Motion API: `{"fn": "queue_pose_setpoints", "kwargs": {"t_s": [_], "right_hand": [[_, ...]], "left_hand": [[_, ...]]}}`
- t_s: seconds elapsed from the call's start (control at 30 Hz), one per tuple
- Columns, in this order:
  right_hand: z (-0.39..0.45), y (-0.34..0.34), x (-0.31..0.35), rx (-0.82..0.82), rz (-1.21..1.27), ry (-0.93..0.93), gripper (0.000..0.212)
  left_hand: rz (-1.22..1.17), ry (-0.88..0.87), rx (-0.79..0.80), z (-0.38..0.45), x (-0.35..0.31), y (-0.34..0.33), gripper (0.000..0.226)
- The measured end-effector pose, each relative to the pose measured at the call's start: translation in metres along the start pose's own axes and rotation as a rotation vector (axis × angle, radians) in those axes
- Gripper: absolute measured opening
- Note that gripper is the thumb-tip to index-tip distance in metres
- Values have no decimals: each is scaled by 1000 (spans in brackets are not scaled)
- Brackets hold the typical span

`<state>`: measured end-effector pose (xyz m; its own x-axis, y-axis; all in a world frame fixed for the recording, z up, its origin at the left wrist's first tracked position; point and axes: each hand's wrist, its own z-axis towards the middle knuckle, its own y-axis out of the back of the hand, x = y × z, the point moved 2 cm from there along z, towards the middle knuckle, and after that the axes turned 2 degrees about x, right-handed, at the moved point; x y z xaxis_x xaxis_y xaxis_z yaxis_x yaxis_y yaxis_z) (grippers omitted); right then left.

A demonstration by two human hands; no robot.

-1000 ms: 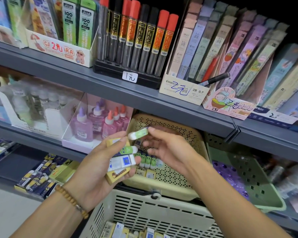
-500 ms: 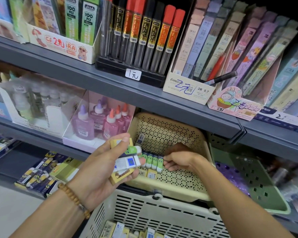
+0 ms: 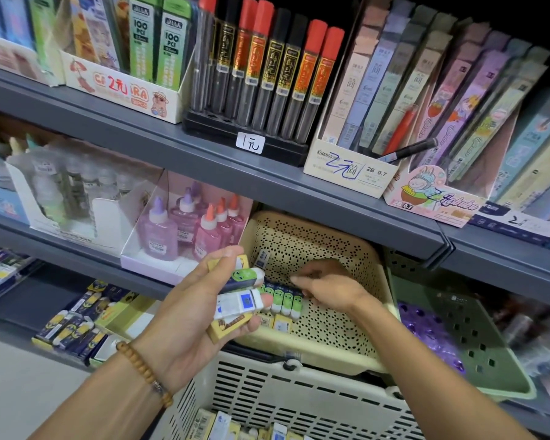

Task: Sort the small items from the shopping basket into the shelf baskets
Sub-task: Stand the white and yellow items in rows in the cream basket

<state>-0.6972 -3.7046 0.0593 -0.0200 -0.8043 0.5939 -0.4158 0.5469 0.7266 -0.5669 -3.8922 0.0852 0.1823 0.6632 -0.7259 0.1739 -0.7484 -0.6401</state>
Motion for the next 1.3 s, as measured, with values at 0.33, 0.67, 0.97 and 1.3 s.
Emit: {"fn": "queue_pose_setpoints", "kwargs": {"t_s": [0.33, 0.67, 0.97, 1.3], "right_hand": [[-68, -15, 75, 25, 255, 550, 14], [-46, 8, 30, 3, 442, 262, 21], [-7, 7, -33, 160, 85, -267, 30], [8, 2, -35, 77, 40, -232, 34]], "left_hand": [[122, -67, -10, -2, 2, -2, 34], [122, -24, -30, -1, 0, -3, 24], [122, -4, -14, -1, 0, -1, 27], [143, 19, -80, -2, -3, -1, 26]]}}
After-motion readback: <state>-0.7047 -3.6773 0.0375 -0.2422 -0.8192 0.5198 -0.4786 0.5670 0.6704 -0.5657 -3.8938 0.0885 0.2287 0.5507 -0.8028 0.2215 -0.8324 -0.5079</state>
